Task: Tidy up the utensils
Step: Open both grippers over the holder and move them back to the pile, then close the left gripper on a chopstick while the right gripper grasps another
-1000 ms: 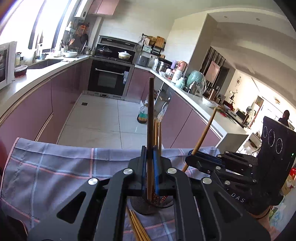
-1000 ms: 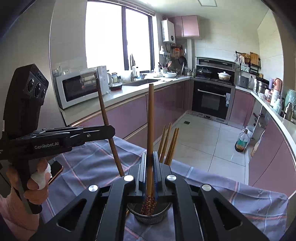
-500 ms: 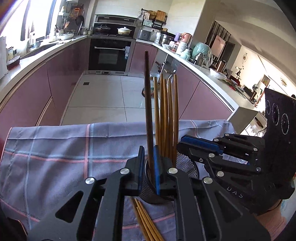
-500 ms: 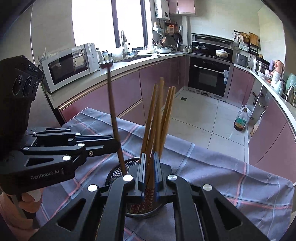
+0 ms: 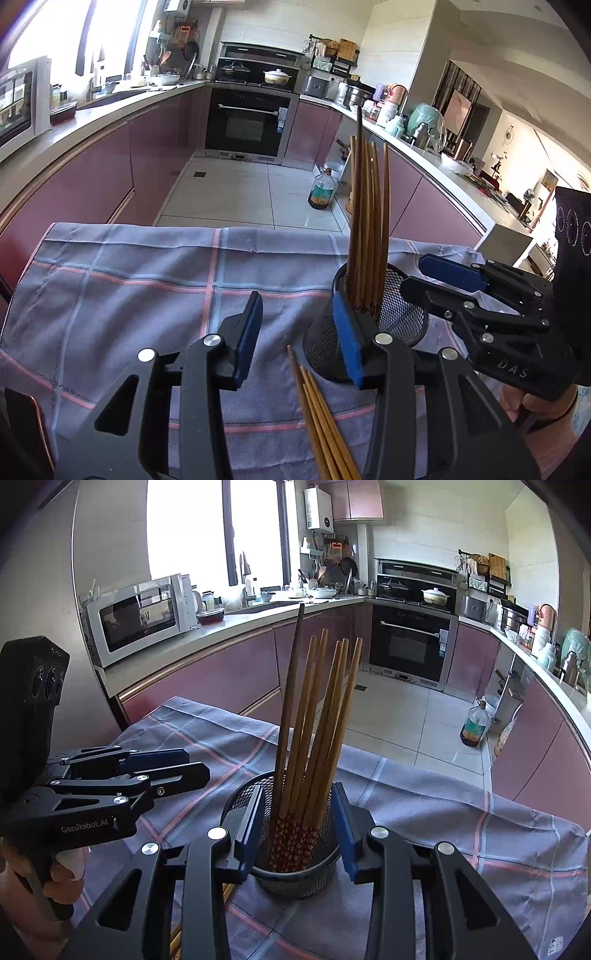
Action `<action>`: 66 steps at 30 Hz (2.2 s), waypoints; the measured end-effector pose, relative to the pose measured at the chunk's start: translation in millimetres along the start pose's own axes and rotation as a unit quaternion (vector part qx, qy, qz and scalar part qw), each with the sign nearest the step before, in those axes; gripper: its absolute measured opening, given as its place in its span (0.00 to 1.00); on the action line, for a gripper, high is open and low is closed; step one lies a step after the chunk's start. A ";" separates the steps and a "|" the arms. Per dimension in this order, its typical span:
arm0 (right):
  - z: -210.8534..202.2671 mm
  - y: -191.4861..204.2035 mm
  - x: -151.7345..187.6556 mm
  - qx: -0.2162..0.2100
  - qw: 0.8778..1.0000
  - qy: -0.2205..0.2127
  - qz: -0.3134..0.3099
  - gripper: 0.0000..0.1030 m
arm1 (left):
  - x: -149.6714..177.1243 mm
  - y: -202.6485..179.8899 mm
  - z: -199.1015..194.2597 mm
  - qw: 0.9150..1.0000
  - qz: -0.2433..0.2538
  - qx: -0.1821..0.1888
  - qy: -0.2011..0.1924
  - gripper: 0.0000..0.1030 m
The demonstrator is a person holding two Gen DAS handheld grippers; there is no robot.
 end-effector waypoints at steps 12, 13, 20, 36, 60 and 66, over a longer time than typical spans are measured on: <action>-27.2 28.8 29.3 -0.033 0.999 -0.023 -0.026 0.38 | 54.0 18.4 -15.2 0.999 0.001 -0.036 0.004 0.46; -26.4 31.5 34.8 -0.037 0.999 -0.019 -0.028 0.38 | 60.6 18.5 -15.5 0.999 0.006 -0.039 0.008 0.46; 10.0 46.7 76.2 -0.058 0.997 0.052 -0.025 0.38 | 91.8 18.1 -7.4 0.999 0.015 -0.038 0.036 0.47; 51.4 65.1 117.6 -0.084 0.989 0.119 0.002 0.32 | 132.1 2.3 22.1 0.995 0.032 -0.036 0.089 0.47; 59.0 58.8 120.2 -0.053 0.990 0.129 -0.007 0.20 | 135.8 -8.1 39.0 0.992 0.050 -0.034 0.112 0.45; 58.5 56.9 122.0 -0.050 0.991 0.127 -0.007 0.18 | 136.0 -4.0 39.6 0.991 0.048 -0.042 0.118 0.31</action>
Point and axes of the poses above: each gripper's, at about its wrist camera, not at the fingertips, and z roughly the way its jaws point, y to its left, x to its underside, the point moved 8 cm from there along z, roughly the way its jaws point, and after that the axes turned 15 degrees about y, right-handed, at the moved point
